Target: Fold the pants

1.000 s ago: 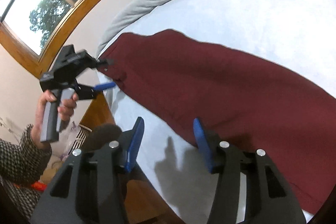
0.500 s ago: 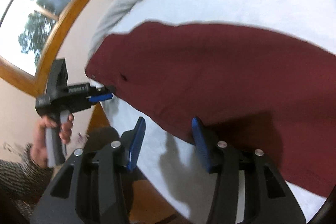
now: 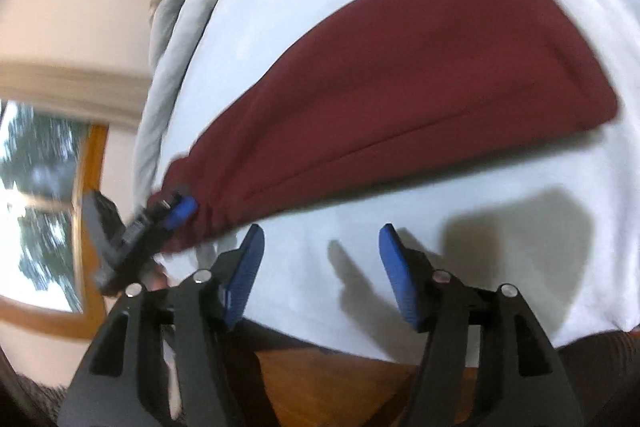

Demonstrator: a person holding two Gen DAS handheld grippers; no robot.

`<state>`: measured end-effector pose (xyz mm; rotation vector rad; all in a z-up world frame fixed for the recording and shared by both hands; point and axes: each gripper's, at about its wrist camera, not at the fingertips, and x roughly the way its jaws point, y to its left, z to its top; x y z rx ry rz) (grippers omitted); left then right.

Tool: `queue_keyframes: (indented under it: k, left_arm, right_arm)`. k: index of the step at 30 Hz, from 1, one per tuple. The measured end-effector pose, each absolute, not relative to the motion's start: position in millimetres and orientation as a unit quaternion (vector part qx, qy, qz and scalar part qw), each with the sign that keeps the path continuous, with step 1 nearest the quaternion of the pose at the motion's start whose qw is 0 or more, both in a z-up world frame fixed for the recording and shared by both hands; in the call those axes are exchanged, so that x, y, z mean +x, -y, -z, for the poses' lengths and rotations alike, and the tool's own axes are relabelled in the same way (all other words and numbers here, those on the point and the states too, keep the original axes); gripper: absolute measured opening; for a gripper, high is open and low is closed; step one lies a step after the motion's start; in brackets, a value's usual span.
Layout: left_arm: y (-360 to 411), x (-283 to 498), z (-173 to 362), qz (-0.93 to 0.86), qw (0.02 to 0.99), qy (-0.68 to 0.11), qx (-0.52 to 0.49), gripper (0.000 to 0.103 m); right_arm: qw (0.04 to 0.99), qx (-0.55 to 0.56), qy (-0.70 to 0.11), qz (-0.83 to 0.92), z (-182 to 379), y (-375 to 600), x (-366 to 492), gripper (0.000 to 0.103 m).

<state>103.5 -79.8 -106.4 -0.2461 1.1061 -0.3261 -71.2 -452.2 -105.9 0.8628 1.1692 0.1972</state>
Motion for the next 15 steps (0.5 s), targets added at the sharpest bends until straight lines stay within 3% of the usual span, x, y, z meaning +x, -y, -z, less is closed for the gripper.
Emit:
queue_keyframes:
  k: [12,15]
  left_arm:
    - [74.2,88.0,113.6,0.131,0.832,-0.533,-0.084,0.069]
    - [86.8,85.8,111.5,0.144,0.833,-0.527,-0.081,0.071]
  right_arm:
    - [0.737,0.482,-0.472,-0.047,138.9,499.0,-53.9,0.057]
    - [0.760,0.453,-0.465,-0.037,129.8,503.7,-57.7,0.024]
